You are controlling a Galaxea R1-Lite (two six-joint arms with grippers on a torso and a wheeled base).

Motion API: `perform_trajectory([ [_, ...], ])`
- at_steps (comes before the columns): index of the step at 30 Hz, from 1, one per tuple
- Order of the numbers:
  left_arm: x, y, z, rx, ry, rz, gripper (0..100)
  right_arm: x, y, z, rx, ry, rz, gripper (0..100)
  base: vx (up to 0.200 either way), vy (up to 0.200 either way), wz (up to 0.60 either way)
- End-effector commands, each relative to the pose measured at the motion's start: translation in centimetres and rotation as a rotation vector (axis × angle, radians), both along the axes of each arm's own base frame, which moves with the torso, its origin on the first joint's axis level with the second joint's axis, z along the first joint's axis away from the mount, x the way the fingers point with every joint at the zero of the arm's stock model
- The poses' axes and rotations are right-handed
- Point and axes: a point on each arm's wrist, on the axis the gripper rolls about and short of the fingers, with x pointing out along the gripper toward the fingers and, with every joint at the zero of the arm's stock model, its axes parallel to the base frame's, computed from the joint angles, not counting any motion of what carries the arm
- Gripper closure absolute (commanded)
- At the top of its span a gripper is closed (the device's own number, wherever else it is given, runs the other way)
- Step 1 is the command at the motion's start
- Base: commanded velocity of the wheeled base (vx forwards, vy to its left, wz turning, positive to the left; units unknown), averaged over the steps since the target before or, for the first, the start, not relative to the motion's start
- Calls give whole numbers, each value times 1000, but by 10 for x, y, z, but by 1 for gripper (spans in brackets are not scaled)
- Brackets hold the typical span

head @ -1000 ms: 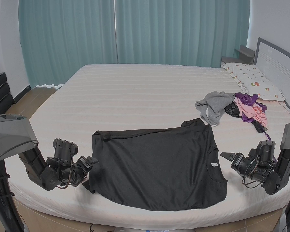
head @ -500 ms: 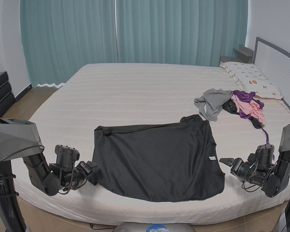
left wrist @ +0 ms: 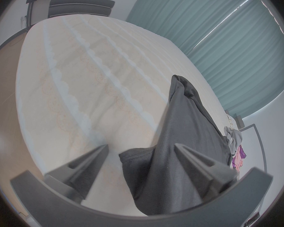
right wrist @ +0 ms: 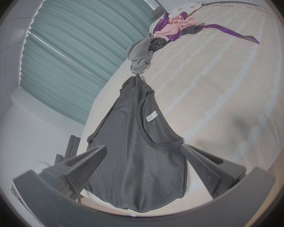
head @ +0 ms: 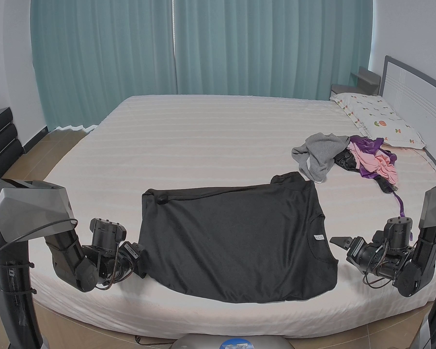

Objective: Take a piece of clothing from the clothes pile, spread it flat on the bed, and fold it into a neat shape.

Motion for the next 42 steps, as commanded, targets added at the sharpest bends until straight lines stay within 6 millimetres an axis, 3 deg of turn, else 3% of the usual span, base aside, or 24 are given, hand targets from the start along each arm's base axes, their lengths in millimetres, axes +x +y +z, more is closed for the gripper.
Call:
perform_trajectory([
  [1, 0, 0, -4, 12, 10, 9, 100, 1, 0, -1, 0, 2, 1, 0, 0, 0, 0],
  [13, -10, 3, -6, 24, 41, 17, 100, 1, -1, -1, 6, 2, -8, 0, 0, 0, 0],
  [22, -31, 11, 17, 77, 23, -36, 100, 1, -3, -1, 4, 1, -13, 0, 0, 0, 0],
  [31, -47, 16, 22, 155, 67, -104, 100, 0, -3, -3, -1, 11, -13, 0, 0, 0, 0],
  [42, -51, 43, 39, 228, 93, -90, 100, -2, -5, -14, -46, 48, 6, 0, 0, 0, 0],
])
